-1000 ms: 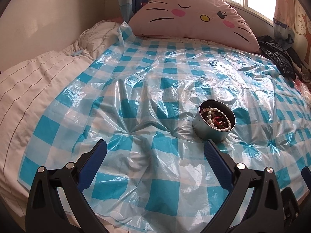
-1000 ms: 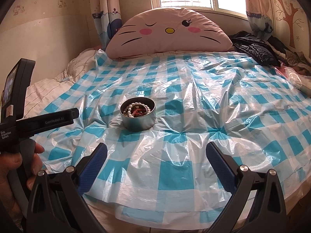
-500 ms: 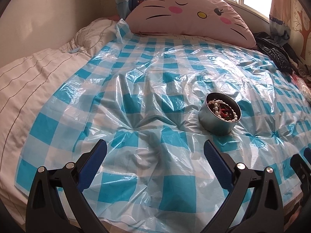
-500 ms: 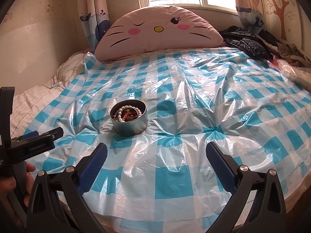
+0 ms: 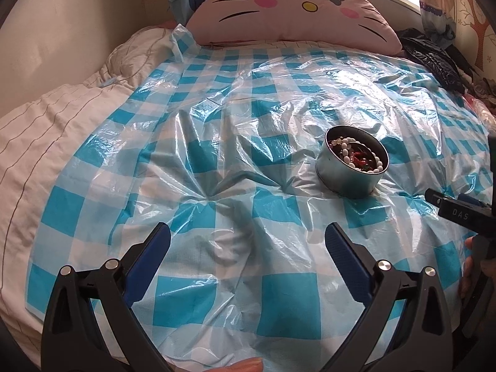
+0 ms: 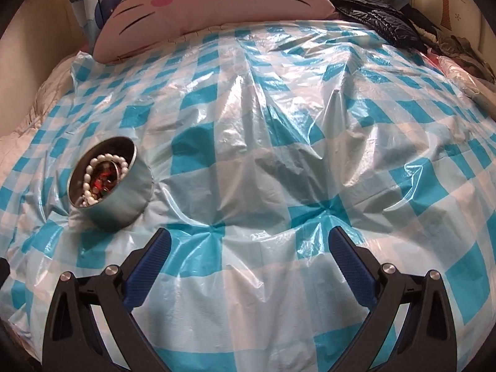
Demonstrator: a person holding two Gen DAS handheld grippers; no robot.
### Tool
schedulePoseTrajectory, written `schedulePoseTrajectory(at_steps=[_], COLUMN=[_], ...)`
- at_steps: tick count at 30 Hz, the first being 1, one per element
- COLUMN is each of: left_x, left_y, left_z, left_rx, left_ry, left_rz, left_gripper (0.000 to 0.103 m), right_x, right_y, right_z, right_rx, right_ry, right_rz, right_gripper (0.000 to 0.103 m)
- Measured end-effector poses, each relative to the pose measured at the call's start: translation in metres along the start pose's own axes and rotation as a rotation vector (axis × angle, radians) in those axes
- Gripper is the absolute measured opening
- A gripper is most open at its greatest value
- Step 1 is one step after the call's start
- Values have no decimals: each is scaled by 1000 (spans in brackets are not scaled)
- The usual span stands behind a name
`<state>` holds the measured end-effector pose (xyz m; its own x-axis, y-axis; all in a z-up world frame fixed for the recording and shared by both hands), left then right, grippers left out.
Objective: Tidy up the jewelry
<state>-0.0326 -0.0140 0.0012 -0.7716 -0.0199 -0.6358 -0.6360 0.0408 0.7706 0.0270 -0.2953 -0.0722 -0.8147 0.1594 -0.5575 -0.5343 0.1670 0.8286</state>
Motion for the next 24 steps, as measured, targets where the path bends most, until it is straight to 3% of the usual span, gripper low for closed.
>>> schedulePoseTrajectory(at_steps=[4, 8, 24], left_x=[-2, -1, -2], left_y=[-8, -11, -26], left_z=[3, 5, -2], left_rx=[12, -1, 32], left_ry=[21, 38, 34], left_rz=[12, 7, 36], left_gripper=[96, 96, 96], right_x=[11, 12, 9], right_y=[-22, -26, -29], right_z=[-3, 3, 5], right_rx=[3, 51, 45], right_ry=[-3, 44, 36], right_rz=[102, 92, 97], right_gripper=[98, 98, 98])
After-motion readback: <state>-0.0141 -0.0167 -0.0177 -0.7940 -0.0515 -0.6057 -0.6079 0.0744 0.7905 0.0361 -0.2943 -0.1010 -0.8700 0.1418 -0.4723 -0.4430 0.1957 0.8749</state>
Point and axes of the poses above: each gripper's, at about its wrist camera, not at the fingertips, and y roughly against the way its jaws point, z to its left, x to its underside, the point moved 5 cm from there along -y, roughly the way its jaws point, and after that the axes turned 9 degrees about x, right-handed, at the moved point
